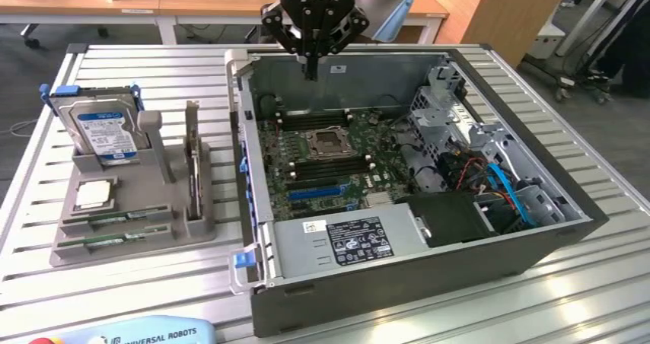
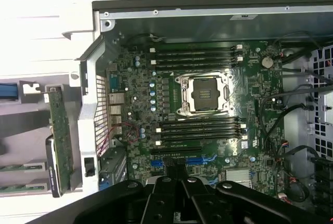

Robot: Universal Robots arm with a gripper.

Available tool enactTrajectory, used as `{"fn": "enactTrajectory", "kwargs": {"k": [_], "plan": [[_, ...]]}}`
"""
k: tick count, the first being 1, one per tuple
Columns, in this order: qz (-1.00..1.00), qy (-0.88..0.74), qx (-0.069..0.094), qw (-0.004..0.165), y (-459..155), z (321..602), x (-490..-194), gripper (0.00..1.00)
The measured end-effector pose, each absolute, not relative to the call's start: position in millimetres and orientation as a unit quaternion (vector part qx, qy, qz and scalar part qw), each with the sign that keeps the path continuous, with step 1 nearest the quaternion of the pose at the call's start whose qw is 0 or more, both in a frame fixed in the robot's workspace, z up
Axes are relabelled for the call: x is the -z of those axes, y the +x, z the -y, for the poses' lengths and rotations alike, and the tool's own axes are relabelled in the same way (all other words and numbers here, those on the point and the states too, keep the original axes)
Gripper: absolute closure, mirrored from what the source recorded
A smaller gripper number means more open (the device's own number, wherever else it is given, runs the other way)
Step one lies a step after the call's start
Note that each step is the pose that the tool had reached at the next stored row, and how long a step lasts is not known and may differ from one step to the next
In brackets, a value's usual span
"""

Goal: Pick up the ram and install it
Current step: 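Reach for the ram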

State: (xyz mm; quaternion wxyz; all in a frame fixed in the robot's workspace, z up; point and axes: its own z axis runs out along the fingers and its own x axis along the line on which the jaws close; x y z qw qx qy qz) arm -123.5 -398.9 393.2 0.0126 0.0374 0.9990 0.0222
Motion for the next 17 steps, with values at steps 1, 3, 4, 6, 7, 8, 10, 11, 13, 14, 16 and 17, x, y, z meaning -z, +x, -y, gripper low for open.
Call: {"fn": "enactTrajectory", "kwargs": {"k": [1, 3, 4, 6, 7, 8, 10, 11, 13, 14, 16, 17], "plan": [[-0.999, 0.037, -0.022, 0.013, -125.1, 398.9, -393.2, 0.90], [-0.999, 0.037, -0.022, 0.013, -129.8, 398.9, -393.2, 0.90], [-0.999, 0.037, -0.022, 0.013, -132.5, 398.8, -393.1, 0.90], [-0.999, 0.037, -0.022, 0.012, -138.5, 398.8, -393.0, 0.90], [-0.999, 0.037, -0.022, 0.012, -141.6, 398.9, -393.0, 0.90], [-0.999, 0.037, -0.022, 0.012, -145.0, 398.9, -392.9, 0.90], [-0.999, 0.037, -0.022, 0.012, -151.9, 398.9, -392.8, 0.90], [-0.999, 0.037, -0.022, 0.012, -155.6, 398.9, -392.8, 0.90], [-0.999, 0.037, -0.022, 0.012, -163.5, 398.9, -392.6, 0.90], [-0.999, 0.037, -0.022, 0.013, -167.2, 398.8, -392.6, 0.90], [-0.999, 0.037, -0.022, 0.012, -174.7, 398.9, -392.5, 0.90], [-0.999, 0.037, -0.022, 0.012, -178.5, 398.9, -392.4, 0.90]]}}
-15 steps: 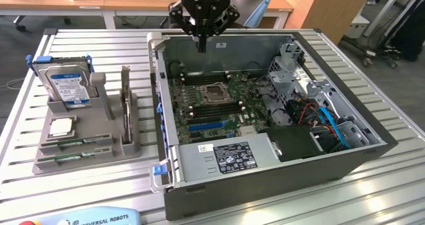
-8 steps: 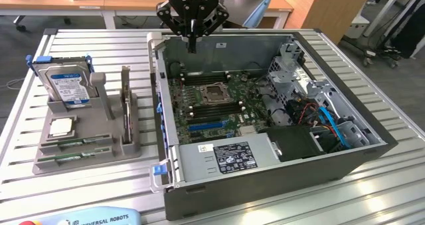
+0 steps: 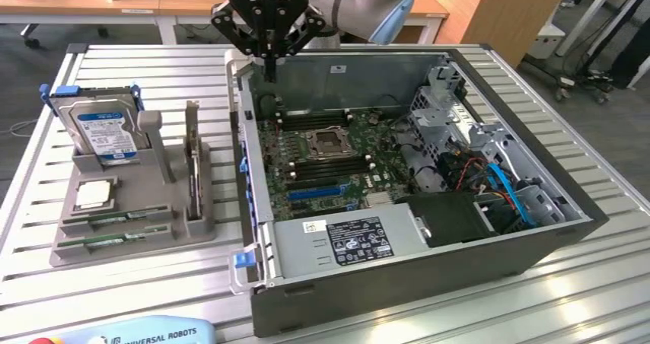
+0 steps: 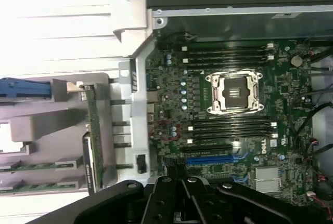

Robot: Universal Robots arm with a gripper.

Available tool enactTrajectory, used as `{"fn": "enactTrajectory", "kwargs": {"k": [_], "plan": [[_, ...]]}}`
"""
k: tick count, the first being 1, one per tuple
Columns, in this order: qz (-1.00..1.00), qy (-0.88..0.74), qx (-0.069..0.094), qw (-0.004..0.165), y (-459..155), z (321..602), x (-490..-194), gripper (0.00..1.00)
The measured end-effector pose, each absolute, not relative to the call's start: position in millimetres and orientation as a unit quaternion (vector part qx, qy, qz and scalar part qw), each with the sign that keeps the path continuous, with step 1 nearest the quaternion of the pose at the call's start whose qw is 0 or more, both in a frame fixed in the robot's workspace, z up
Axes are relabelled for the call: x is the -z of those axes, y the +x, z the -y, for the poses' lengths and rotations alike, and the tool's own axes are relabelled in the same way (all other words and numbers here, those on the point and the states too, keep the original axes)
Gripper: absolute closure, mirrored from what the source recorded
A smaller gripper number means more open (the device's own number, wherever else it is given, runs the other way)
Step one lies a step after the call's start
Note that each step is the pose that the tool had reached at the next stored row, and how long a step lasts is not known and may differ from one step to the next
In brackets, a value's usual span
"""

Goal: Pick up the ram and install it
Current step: 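Reach for the ram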

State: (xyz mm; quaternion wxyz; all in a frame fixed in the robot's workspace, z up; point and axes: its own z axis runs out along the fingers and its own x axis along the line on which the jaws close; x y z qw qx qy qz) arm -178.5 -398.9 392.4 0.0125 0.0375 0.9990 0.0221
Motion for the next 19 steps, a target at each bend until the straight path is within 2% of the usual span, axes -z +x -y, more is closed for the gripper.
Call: {"fn": "enactTrajectory", "kwargs": {"k": [19], "plan": [[-0.999, 0.038, -0.022, 0.013, -248.3, 398.9, -391.3, 0.90]]}}
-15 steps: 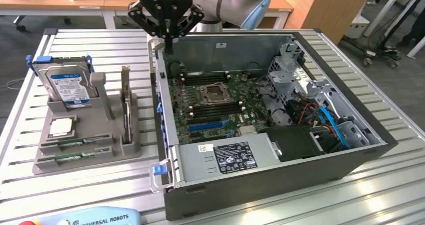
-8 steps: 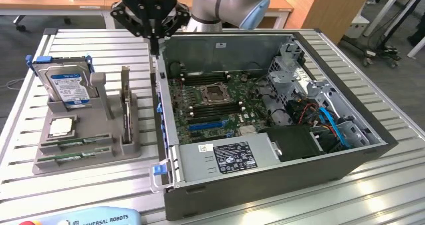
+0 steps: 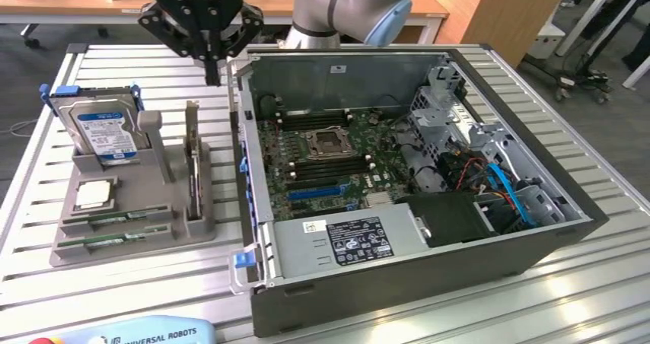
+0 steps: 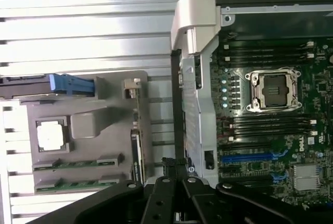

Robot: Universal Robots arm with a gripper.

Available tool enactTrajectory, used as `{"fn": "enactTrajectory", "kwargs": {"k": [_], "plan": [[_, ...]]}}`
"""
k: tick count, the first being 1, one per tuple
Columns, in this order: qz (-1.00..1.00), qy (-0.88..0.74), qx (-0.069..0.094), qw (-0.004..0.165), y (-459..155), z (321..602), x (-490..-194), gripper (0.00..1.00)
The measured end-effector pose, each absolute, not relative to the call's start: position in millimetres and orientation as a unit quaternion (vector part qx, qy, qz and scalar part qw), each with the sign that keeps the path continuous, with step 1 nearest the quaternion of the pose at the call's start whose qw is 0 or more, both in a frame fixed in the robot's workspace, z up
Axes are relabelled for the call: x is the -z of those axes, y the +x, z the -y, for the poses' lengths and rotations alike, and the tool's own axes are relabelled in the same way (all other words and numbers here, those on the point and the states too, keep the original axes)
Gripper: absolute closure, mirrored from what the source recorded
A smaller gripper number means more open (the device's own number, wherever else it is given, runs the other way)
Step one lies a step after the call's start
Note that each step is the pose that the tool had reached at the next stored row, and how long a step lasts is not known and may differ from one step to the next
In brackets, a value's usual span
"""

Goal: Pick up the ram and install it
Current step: 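Reach for the ram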

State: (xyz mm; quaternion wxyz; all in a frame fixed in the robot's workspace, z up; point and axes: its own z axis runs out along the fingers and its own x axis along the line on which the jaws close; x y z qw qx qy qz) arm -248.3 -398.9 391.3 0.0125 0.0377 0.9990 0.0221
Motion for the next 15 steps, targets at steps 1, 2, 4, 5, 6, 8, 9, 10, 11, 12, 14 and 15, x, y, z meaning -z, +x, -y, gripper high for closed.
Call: {"fn": "enactTrajectory", "kwargs": {"k": [1, 2, 4, 5, 6, 8, 9, 10, 11, 12, 14, 15], "plan": [[-0.999, 0.038, -0.022, 0.012, -251.4, 398.9, -391.2, 0.90], [-0.999, 0.038, -0.022, 0.013, -254.5, 398.9, -391.1, 0.90], [-0.999, 0.038, -0.022, 0.013, -260.9, 398.8, -390.7, 0.90], [-0.999, 0.038, -0.022, 0.013, -264.4, 398.9, -390.6, 0.90], [-0.999, 0.038, -0.022, 0.013, -268.3, 398.9, -390.4, 0.90], [-0.999, 0.038, -0.022, 0.013, -275.2, 398.9, -390.1, 0.90], [-0.999, 0.038, -0.022, 0.012, -278.7, 398.8, -390.0, 0.90], [-0.999, 0.038, -0.022, 0.012, -282.2, 398.8, -389.9, 0.90], [-0.999, 0.038, -0.022, 0.013, -285.5, 398.8, -389.7, 0.90], [-0.999, 0.038, -0.022, 0.012, -288.6, 398.8, -389.7, 0.90], [-0.999, 0.038, -0.022, 0.012, -295.1, 398.9, -389.4, 0.90], [-0.999, 0.038, -0.022, 0.013, -298.6, 398.8, -389.3, 0.90]]}}
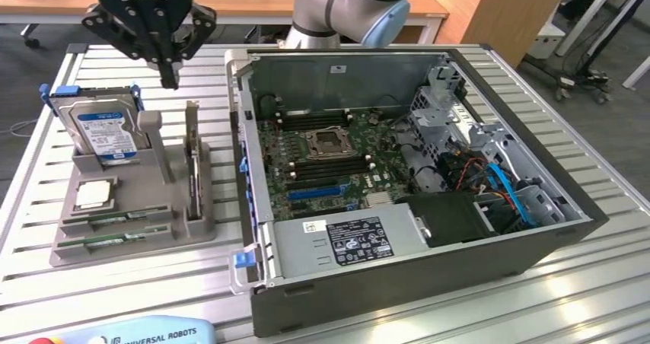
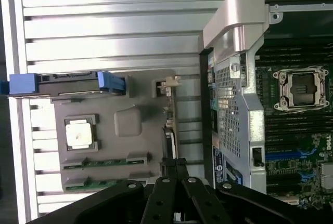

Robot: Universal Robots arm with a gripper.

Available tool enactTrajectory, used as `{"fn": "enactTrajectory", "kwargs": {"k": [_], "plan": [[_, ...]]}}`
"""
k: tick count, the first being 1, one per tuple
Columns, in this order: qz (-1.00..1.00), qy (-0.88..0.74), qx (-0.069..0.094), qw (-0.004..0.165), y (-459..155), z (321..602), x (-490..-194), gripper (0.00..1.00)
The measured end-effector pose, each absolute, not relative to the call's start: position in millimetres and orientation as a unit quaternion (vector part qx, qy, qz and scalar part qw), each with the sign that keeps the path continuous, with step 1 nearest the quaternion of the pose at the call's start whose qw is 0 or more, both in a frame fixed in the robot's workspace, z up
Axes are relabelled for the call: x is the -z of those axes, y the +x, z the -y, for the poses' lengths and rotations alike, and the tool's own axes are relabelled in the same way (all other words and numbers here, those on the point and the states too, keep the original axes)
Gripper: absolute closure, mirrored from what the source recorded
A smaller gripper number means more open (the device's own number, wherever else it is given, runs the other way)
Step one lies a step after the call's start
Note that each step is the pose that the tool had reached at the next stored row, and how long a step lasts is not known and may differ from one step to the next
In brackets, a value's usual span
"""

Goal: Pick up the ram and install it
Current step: 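Reach for the ram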

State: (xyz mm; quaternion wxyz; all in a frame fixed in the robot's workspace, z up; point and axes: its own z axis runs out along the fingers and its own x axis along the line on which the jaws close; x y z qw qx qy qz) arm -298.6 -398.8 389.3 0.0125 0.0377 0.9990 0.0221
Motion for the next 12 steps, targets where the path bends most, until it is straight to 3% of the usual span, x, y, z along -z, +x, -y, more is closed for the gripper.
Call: {"fn": "enactTrajectory", "kwargs": {"k": [12], "plan": [[-0.999, 0.038, -0.022, 0.012, -340.3, 398.8, -387.8, 0.90]]}}
